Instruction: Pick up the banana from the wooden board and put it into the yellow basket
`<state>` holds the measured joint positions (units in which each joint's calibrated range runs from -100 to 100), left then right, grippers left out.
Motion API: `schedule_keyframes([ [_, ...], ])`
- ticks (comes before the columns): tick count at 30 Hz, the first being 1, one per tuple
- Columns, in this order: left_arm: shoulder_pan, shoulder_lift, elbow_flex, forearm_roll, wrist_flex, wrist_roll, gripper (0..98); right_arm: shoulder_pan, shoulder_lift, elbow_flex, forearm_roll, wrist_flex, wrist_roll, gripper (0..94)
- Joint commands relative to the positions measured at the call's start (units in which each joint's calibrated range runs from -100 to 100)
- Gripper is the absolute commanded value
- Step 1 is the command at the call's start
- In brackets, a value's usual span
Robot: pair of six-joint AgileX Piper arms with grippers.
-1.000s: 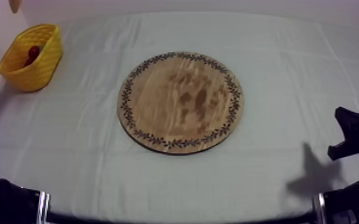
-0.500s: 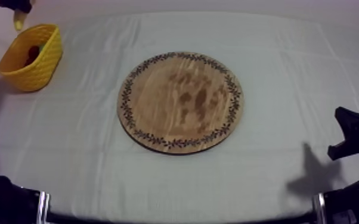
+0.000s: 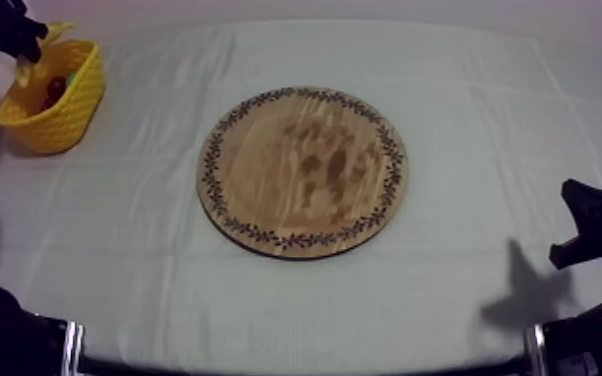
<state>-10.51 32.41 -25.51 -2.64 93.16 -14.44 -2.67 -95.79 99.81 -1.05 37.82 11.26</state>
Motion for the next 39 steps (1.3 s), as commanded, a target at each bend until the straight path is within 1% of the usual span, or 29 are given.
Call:
schedule_keyframes([
  [1,-0.14,1.42,-0.86,-0.38,0.33,0.11,5.8,-0.01,0.03,-0.03,0.00,0.01,0.00,0.2],
  [4,-0.46,2.53,-1.33,-0.66,0.71,0.21,11.9,-0.01,0.03,-0.03,0.00,0.01,0.00,0.2],
  [9,-1.52,2.27,0.32,-0.16,0.85,0.57,25.8,-0.01,0.03,-0.03,0.00,0.01,0.00,0.2],
  [12,-2.00,0.37,2.68,0.08,0.10,1.02,38.0,-0.01,0.03,-0.03,0.00,0.01,0.00,0.2],
  [15,-2.17,-2.66,6.53,0.02,-1.49,1.65,55.7,-0.01,0.03,-0.03,0.00,0.01,0.00,0.2],
  [19,-2.12,-6.48,11.10,0.14,-2.56,2.10,67.4,-0.01,0.03,-0.03,0.00,0.01,0.00,0.2],
  [21,-1.97,-8.49,13.41,0.24,-2.80,2.21,71.1,-0.01,0.03,-0.03,0.00,0.01,0.00,0.2],
  [24,-1.76,-12.65,17.67,0.57,-3.67,2.30,72.9,-0.01,0.03,-0.03,0.00,0.01,0.00,0.2],
  [27,-1.66,-19.18,23.18,1.09,-5.48,2.44,71.8,-0.01,0.03,-0.03,0.00,0.01,0.00,0.2],
  [32,-1.62,-32.73,31.13,1.74,-6.90,2.67,65.2,-0.01,0.03,-0.03,0.00,0.01,0.00,0.2],
  [39,-1.41,-51.35,37.83,2.01,-8.70,3.81,54.4,-0.01,0.03,-0.03,0.00,0.01,0.00,0.2],
])
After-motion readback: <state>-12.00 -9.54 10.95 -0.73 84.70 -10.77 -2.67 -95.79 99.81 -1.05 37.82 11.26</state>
